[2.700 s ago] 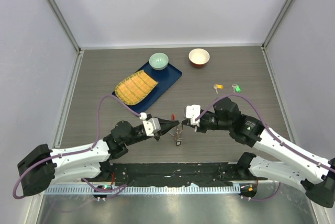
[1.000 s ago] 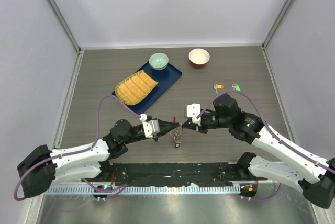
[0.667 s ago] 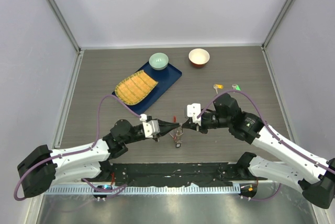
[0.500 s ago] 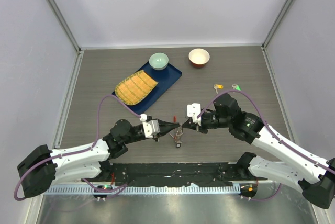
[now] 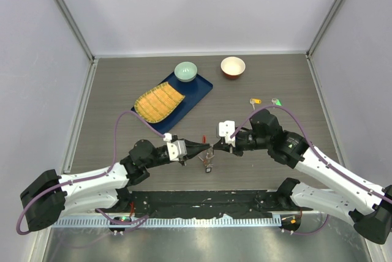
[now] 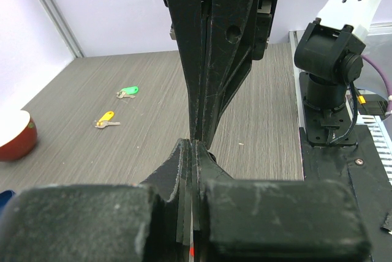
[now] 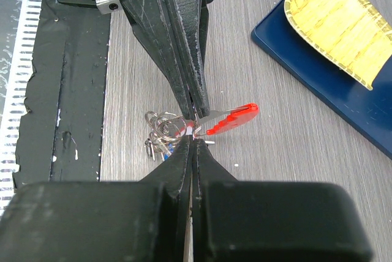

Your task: Put the keys on the keyring

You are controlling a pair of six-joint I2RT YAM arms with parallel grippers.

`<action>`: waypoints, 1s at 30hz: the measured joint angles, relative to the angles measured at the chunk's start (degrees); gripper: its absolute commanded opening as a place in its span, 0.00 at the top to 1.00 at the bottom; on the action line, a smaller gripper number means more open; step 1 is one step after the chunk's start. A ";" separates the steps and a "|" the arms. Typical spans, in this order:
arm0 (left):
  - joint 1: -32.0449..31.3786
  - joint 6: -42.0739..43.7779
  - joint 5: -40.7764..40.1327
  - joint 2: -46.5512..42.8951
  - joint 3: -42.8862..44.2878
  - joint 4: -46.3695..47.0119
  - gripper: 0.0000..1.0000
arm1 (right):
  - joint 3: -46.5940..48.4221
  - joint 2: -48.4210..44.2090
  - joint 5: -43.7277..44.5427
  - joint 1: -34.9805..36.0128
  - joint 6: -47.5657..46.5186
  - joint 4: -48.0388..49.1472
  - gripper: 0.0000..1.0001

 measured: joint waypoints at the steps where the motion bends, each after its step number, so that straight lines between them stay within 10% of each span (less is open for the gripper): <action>1: 0.00 0.00 0.00 0.00 0.00 0.00 1.00 | 0.00 0.00 0.00 0.00 0.00 -0.02 0.99; 30: 0.00 -0.04 -1.03 0.00 0.00 0.02 1.00 | 0.00 0.76 0.48 0.00 0.22 -0.04 0.99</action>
